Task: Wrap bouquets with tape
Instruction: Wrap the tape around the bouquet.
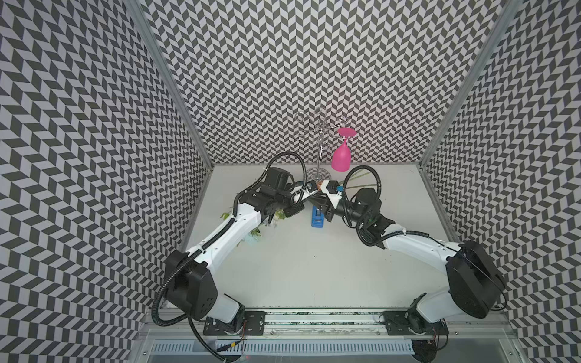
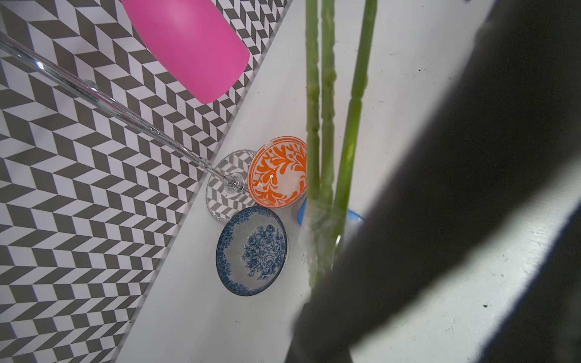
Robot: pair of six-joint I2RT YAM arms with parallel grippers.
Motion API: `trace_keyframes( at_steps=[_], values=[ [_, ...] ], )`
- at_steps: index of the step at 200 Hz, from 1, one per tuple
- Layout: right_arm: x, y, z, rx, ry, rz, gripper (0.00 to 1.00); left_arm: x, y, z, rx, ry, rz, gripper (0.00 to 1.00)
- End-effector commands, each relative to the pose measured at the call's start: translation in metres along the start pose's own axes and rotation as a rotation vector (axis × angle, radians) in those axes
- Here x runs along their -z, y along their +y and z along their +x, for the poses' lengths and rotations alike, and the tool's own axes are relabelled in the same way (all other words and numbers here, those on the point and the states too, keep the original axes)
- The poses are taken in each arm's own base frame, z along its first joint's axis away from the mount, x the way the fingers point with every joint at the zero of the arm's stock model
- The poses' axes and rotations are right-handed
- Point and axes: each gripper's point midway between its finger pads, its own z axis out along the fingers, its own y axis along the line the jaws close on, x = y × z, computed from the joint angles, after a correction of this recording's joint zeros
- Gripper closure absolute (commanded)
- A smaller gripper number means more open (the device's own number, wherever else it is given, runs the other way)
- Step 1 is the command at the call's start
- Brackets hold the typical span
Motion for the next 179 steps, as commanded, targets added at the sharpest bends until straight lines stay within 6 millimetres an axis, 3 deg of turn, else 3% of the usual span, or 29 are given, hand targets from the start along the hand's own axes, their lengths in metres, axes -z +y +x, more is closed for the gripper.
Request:
trace_keyframes(
  at_steps=[1, 18, 44, 74, 114, 145, 179],
  values=[
    [0.004, -0.013, 0.008, 0.099, 0.078, 0.057, 0.73, 0.003, 0.000, -0.005, -0.021, -0.021, -0.002, 1.00],
    [0.014, -0.011, 0.013, 0.176, 0.124, 0.057, 0.70, 0.003, -0.001, -0.004, -0.022, -0.020, 0.001, 1.00],
    [0.048, 0.019, 0.026, 0.480, 0.132, -0.032, 0.47, 0.004, -0.005, -0.004, -0.031, -0.018, 0.023, 1.00],
    [0.076, 0.010, 0.020, 0.731, 0.074, 0.045, 0.38, 0.004, -0.013, -0.004, -0.038, -0.011, 0.080, 1.00],
    [0.079, 0.002, 0.006, 1.005, 0.000, 0.152, 0.35, 0.005, -0.020, -0.002, -0.047, -0.002, 0.120, 1.00],
    [0.073, 0.003, -0.002, 1.090, -0.069, 0.178, 0.35, 0.005, -0.023, -0.001, -0.050, -0.001, 0.138, 1.00],
    [0.057, -0.003, 0.011, 1.121, -0.012, 0.161, 0.36, 0.004, -0.026, 0.000, -0.056, 0.002, 0.154, 1.00]
  ],
)
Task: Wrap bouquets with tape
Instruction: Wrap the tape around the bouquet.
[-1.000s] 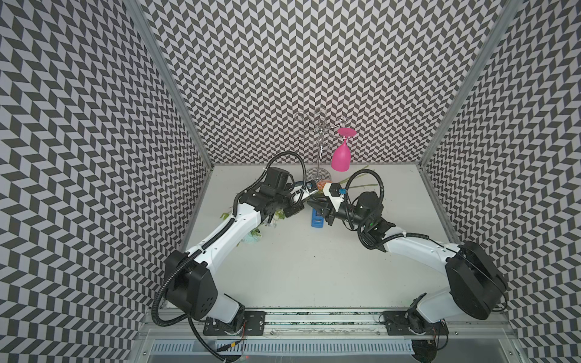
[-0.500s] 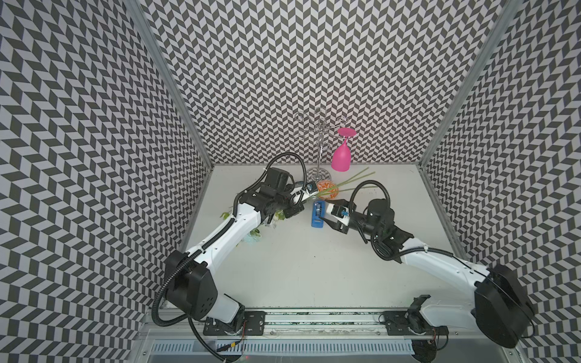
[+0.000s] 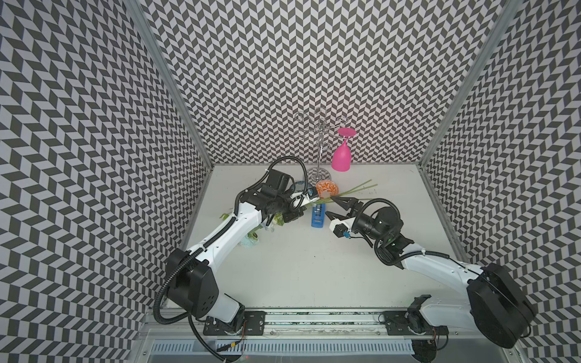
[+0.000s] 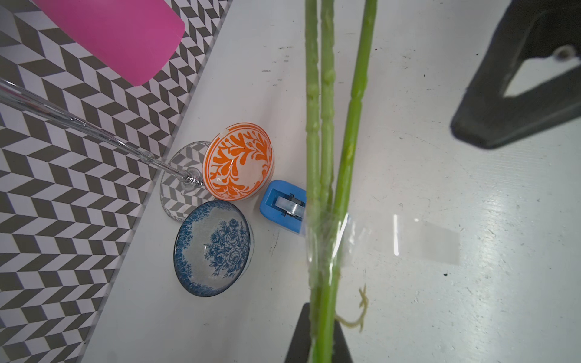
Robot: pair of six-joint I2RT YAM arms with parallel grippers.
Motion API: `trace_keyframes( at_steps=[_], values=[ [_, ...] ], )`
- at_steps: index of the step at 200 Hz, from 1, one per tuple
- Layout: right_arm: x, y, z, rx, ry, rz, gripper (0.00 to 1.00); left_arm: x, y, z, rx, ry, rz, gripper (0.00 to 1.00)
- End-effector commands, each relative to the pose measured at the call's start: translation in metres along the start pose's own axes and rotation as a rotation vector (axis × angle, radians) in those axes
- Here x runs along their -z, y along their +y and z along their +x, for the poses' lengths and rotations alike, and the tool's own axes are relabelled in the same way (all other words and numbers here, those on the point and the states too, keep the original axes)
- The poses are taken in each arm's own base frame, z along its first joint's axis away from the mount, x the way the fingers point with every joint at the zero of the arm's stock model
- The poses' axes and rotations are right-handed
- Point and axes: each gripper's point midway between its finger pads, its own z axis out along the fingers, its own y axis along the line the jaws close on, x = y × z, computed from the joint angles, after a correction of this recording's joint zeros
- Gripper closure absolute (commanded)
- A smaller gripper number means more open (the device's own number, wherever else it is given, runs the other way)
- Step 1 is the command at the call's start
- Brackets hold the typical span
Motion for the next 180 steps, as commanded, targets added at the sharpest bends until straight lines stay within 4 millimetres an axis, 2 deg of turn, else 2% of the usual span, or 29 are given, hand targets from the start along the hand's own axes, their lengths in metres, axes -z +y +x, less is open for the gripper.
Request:
trace_keyframes(
  at_steps=[1, 75, 123, 160, 180],
  values=[
    [-0.011, -0.015, -0.005, 0.109, -0.016, 0.057, 0.36, 0.006, 0.001, -0.013, -0.031, -0.032, 0.015, 1.00],
    [-0.035, 0.002, -0.010, 0.067, -0.063, -0.020, 0.40, 0.005, 0.001, -0.014, -0.029, -0.034, 0.021, 1.00],
    [-0.042, -0.004, -0.011, -0.010, -0.058, -0.044, 0.58, 0.004, 0.002, -0.012, -0.029, -0.030, 0.019, 1.00],
    [-0.047, -0.004, -0.006, -0.046, -0.029, -0.066, 0.75, 0.003, 0.001, -0.011, -0.028, -0.027, 0.020, 1.00],
    [-0.052, -0.005, 0.002, -0.062, 0.005, -0.061, 0.76, 0.003, 0.001, -0.011, -0.028, -0.029, 0.020, 1.00]
  ],
)
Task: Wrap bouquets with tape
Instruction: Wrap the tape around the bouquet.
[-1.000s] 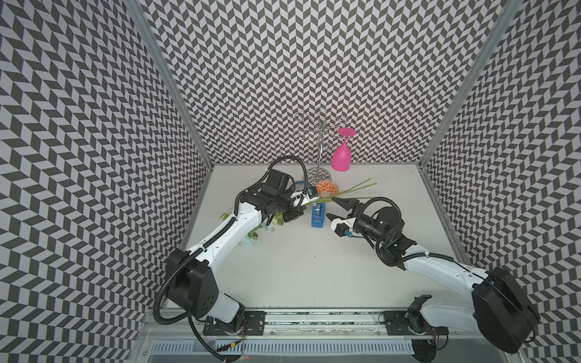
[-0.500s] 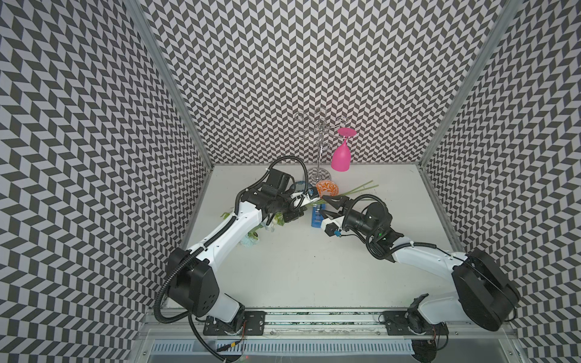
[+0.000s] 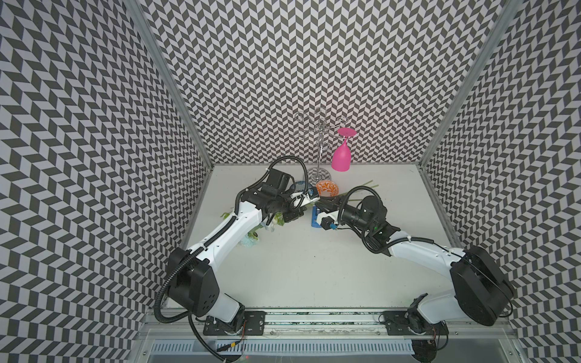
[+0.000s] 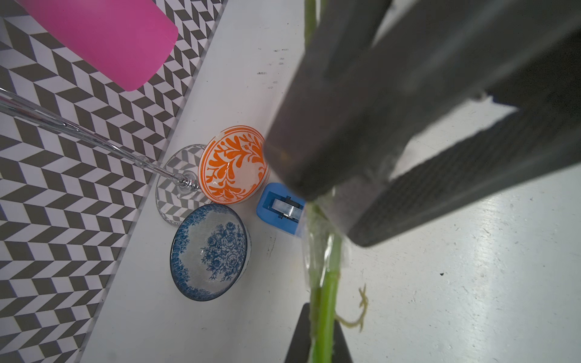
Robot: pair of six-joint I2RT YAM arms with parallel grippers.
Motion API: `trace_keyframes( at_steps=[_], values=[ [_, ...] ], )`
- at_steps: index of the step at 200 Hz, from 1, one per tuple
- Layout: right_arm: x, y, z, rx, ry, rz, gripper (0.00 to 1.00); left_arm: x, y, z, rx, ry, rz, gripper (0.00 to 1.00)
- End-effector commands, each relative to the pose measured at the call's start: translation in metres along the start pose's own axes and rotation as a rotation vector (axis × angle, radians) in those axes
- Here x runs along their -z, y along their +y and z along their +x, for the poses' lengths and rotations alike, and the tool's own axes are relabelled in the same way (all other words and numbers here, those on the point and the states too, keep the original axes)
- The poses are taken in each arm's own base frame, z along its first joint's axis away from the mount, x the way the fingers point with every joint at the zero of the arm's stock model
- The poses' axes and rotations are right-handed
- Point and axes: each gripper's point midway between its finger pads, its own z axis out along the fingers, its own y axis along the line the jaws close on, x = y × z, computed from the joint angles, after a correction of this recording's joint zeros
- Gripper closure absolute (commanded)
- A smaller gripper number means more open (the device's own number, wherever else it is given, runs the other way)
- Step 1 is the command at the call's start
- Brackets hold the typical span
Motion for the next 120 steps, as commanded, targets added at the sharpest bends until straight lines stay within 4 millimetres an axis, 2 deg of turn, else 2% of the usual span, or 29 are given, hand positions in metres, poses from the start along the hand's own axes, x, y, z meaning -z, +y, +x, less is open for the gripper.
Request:
trace_keyframes(
  at_steps=[1, 28, 68, 92, 120],
  values=[
    [-0.009, -0.008, 0.004, -0.022, 0.023, 0.019, 0.76, 0.003, 0.002, -0.009, -0.023, -0.023, 0.009, 1.00],
    [-0.017, -0.010, 0.019, -0.057, 0.097, 0.006, 0.76, 0.003, 0.002, -0.009, -0.024, -0.025, 0.006, 1.00],
    [-0.021, -0.013, 0.057, -0.087, 0.274, 0.007, 0.73, 0.004, 0.002, -0.008, -0.024, -0.024, 0.004, 1.00],
    [-0.006, -0.020, 0.066, -0.095, 0.303, 0.022, 0.70, 0.003, 0.002, -0.008, -0.024, -0.022, 0.002, 1.00],
    [0.022, -0.034, 0.055, -0.086, 0.285, 0.069, 0.65, 0.004, 0.002, -0.008, -0.024, -0.019, 0.000, 1.00]
  ],
)
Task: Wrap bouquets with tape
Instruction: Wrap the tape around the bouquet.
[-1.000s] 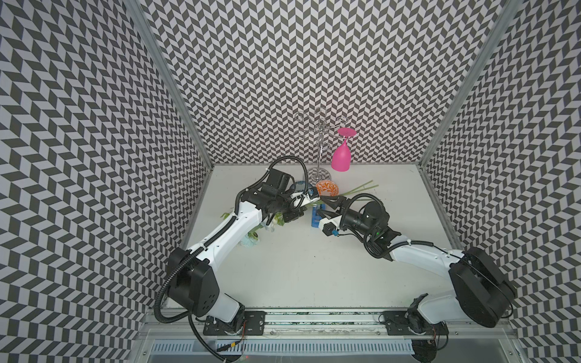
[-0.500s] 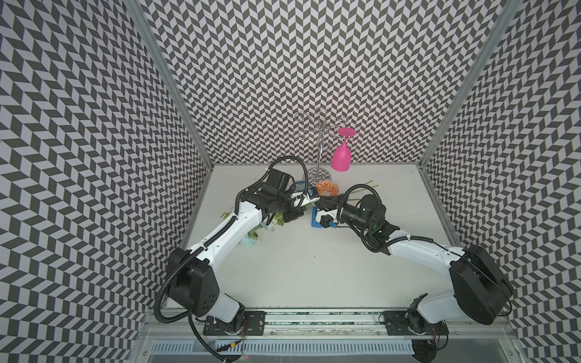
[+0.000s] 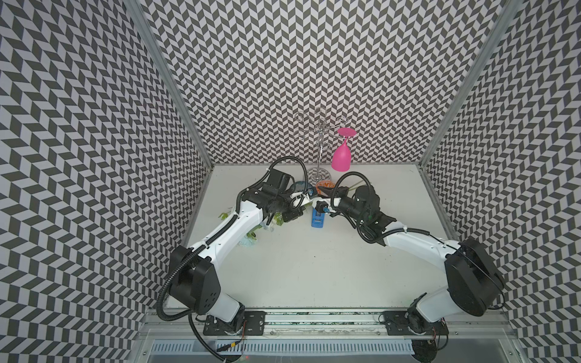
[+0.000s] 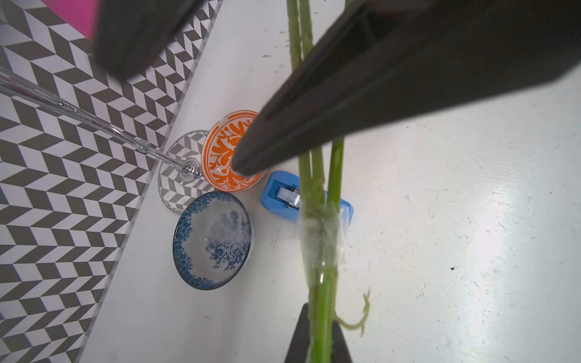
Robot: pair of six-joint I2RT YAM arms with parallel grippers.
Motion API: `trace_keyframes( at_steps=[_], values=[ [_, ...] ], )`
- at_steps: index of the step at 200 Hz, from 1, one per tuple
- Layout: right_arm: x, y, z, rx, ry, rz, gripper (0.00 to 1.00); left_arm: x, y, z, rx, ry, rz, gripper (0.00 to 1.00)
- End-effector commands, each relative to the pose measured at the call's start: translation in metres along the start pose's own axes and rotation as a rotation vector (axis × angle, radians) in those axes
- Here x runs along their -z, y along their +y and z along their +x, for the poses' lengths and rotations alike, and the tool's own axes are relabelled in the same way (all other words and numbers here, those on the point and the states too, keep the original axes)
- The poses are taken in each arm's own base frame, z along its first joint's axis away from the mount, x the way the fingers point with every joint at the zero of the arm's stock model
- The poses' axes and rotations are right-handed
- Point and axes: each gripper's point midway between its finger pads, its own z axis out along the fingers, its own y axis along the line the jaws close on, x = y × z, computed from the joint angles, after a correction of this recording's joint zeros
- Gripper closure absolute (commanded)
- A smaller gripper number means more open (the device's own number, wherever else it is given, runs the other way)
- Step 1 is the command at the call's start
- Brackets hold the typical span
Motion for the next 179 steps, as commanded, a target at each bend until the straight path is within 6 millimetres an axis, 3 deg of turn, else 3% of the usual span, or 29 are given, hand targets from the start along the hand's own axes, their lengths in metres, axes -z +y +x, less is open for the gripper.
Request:
trace_keyframes(
  at_steps=[1, 29, 55, 83, 110, 179],
  values=[
    [0.027, -0.015, 0.006, 0.003, 0.041, 0.053, 0.65, 0.009, -0.002, -0.017, -0.034, -0.060, 0.015, 1.00],
    [0.055, -0.003, -0.017, 0.018, -0.063, 0.024, 0.64, 0.009, -0.001, -0.017, -0.030, -0.061, 0.015, 1.00],
    [0.072, 0.022, -0.048, 0.035, -0.223, -0.030, 0.63, 0.010, -0.001, -0.019, -0.030, -0.065, 0.015, 1.00],
    [0.054, 0.037, -0.058, 0.046, -0.226, -0.103, 0.64, 0.009, -0.002, -0.019, -0.028, -0.066, 0.024, 1.00],
    [0.033, 0.037, -0.059, 0.052, -0.199, -0.120, 0.64, 0.008, -0.003, -0.018, -0.026, -0.061, 0.031, 1.00],
    [0.003, 0.042, -0.040, 0.052, -0.102, -0.170, 0.67, 0.007, -0.003, -0.017, -0.027, -0.058, 0.032, 1.00]
  ],
)
